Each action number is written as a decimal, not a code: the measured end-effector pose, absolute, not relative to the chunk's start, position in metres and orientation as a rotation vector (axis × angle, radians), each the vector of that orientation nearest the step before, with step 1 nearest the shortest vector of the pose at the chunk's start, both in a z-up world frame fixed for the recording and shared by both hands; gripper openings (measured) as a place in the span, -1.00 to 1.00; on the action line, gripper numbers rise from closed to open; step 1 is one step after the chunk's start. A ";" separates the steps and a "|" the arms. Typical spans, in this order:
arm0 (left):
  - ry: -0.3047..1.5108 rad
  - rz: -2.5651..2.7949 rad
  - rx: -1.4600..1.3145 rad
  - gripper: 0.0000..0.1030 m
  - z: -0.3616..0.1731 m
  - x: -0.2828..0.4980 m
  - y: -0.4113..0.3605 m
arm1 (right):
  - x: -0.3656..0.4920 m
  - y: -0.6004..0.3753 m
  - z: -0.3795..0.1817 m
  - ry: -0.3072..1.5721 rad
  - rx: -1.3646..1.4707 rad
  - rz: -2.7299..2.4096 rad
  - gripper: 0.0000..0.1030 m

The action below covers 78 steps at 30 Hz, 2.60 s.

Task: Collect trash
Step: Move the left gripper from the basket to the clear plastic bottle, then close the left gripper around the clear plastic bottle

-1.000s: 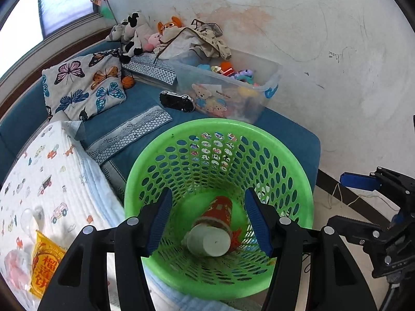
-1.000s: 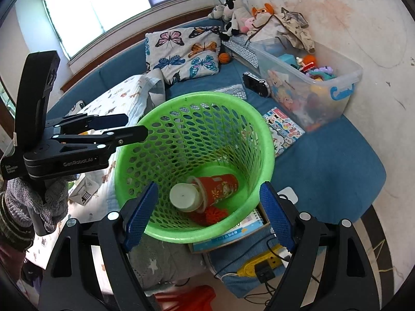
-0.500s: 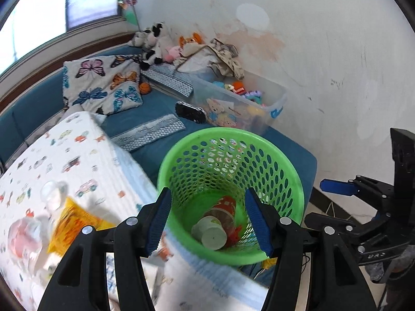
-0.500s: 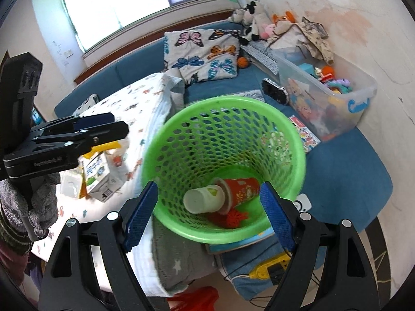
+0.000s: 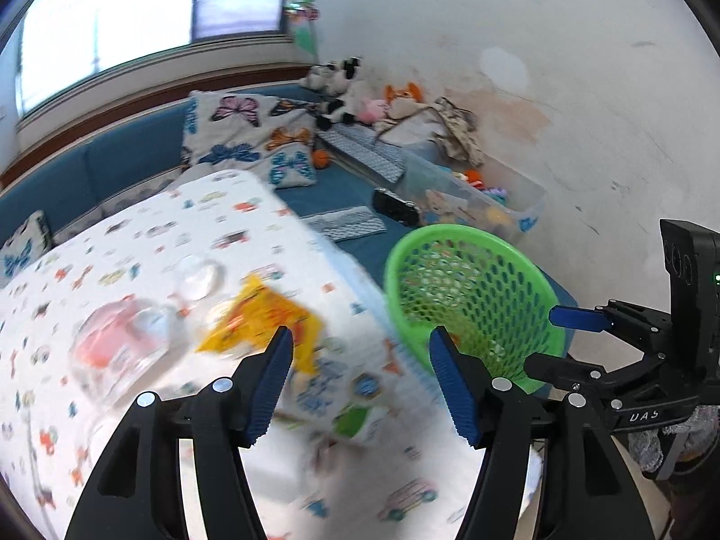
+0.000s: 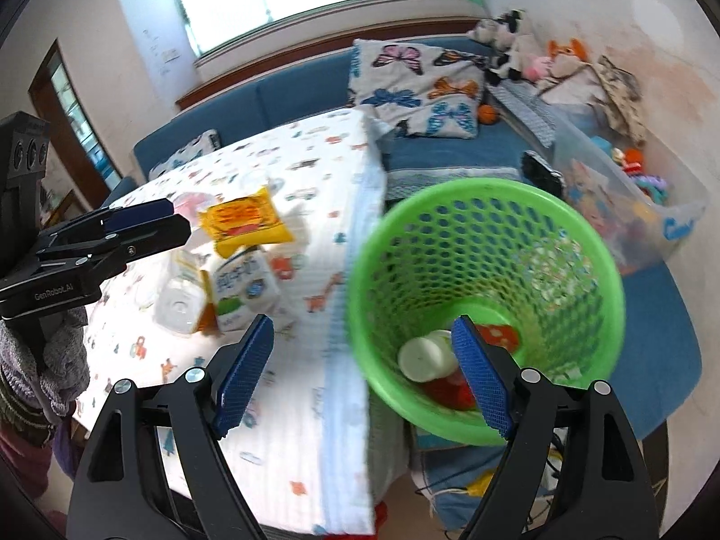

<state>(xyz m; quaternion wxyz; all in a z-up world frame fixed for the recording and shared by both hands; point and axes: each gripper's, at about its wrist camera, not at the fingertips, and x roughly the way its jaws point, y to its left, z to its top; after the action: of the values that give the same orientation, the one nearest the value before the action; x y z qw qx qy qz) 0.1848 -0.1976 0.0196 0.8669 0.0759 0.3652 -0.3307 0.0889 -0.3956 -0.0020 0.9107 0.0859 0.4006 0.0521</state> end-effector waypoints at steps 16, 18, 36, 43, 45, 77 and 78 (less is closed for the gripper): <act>0.837 -0.513 0.025 0.21 0.001 0.191 -0.104 | 0.133 -0.333 -0.012 0.861 0.094 0.243 0.57; 0.878 -0.492 -0.032 0.21 -0.003 0.193 -0.097 | 0.137 -0.330 -0.011 0.856 0.095 0.252 0.57; 1.120 -0.205 -0.436 0.38 -0.041 0.234 -0.094 | 0.137 -0.340 -0.015 0.847 0.128 0.290 0.57; 1.151 -0.139 -0.504 0.45 -0.055 0.241 -0.090 | 0.139 -0.345 -0.022 0.858 0.145 0.292 0.57; 1.161 -0.117 -0.527 0.45 -0.061 0.243 -0.088 | 0.140 -0.344 -0.023 0.862 0.144 0.295 0.57; 1.187 -0.254 -0.453 0.18 -0.046 0.240 -0.058 | 0.152 -0.316 -0.026 0.884 0.104 0.333 0.52; 1.182 -0.264 -0.435 0.18 -0.043 0.238 -0.056 | 0.152 -0.313 -0.026 0.885 0.100 0.339 0.50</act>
<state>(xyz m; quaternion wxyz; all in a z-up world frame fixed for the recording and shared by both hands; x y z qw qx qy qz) 0.2375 -0.0560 -0.0434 0.7999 -0.2029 0.5512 -0.1230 0.1519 -0.3129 -0.0260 0.8886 0.0481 0.4259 0.1632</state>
